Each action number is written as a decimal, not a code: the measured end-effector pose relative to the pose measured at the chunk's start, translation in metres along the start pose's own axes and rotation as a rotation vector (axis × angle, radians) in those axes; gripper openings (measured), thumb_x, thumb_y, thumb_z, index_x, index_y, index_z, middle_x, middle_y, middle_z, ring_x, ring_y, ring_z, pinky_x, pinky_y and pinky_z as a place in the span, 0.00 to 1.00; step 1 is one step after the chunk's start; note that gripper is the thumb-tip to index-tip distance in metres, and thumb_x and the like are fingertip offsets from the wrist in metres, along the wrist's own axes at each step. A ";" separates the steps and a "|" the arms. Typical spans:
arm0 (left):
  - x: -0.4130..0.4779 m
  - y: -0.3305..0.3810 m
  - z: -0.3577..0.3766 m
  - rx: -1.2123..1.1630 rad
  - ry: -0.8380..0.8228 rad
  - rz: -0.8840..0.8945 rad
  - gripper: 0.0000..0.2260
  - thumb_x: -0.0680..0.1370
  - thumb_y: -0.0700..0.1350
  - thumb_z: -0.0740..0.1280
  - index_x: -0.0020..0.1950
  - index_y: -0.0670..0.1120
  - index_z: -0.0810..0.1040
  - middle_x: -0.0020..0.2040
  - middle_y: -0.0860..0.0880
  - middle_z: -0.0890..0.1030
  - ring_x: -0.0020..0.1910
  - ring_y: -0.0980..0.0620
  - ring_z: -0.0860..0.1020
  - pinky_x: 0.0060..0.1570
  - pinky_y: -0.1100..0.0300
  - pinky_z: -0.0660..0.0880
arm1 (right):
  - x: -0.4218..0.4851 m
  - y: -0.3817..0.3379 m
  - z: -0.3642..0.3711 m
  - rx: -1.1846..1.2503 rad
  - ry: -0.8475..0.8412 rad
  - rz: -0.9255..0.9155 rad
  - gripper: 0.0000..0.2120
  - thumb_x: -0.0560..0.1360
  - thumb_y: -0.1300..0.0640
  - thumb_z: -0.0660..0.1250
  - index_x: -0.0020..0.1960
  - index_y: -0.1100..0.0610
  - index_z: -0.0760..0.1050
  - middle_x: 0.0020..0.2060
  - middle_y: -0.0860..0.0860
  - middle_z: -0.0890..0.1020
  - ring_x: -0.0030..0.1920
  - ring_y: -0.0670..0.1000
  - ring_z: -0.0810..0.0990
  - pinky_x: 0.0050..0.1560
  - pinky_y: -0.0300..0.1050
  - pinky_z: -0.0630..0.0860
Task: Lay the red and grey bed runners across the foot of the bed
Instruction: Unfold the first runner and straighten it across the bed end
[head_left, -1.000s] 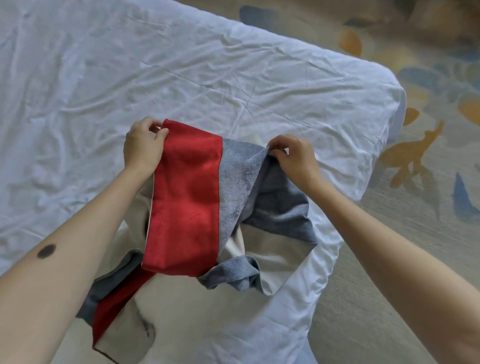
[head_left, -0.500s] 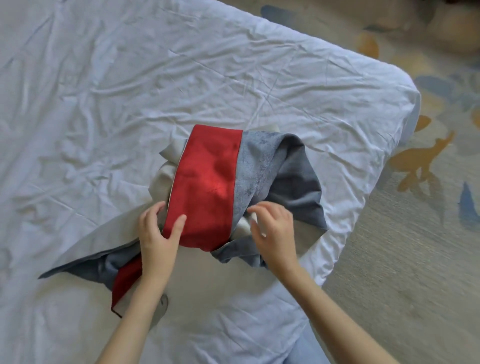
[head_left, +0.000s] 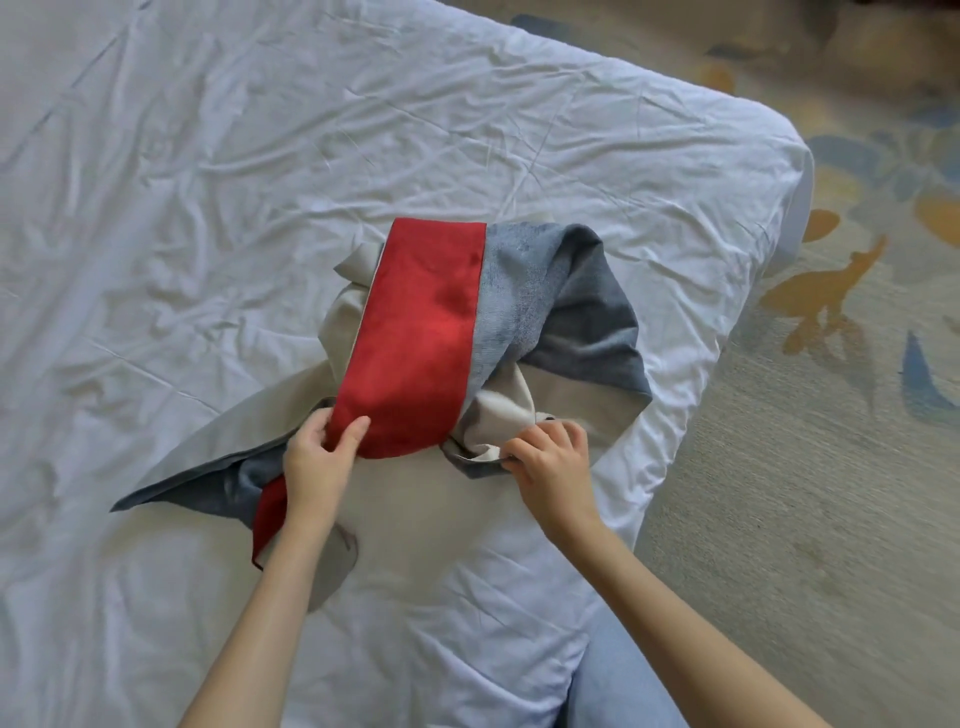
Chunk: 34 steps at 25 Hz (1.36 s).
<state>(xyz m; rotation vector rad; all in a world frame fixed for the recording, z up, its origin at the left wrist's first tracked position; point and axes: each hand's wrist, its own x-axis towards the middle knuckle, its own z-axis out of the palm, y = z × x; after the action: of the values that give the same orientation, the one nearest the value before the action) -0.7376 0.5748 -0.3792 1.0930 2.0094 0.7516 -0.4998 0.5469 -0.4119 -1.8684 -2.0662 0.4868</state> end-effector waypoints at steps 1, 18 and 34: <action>0.001 0.000 -0.009 -0.007 0.040 0.008 0.06 0.74 0.45 0.70 0.46 0.44 0.77 0.43 0.45 0.82 0.44 0.47 0.79 0.47 0.54 0.74 | -0.008 0.006 0.000 -0.019 -0.014 0.008 0.09 0.63 0.63 0.76 0.31 0.53 0.78 0.29 0.47 0.80 0.36 0.54 0.80 0.50 0.45 0.64; 0.003 0.014 -0.057 0.029 0.113 0.144 0.07 0.72 0.48 0.71 0.45 0.46 0.80 0.41 0.50 0.82 0.39 0.55 0.79 0.42 0.63 0.74 | 0.052 -0.050 0.002 0.803 0.174 0.861 0.15 0.76 0.54 0.65 0.60 0.60 0.75 0.55 0.56 0.80 0.58 0.55 0.77 0.63 0.51 0.71; 0.023 0.007 -0.061 0.077 0.137 0.119 0.07 0.72 0.49 0.71 0.41 0.46 0.78 0.38 0.50 0.81 0.39 0.50 0.78 0.43 0.56 0.74 | 0.047 -0.025 -0.001 0.822 0.161 0.896 0.08 0.75 0.54 0.67 0.46 0.59 0.78 0.38 0.49 0.80 0.40 0.47 0.76 0.47 0.42 0.72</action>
<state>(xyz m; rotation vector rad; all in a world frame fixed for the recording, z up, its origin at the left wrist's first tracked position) -0.7920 0.5886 -0.3464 1.2444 2.1175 0.8361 -0.5257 0.5916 -0.3994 -2.0337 -0.6134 1.1168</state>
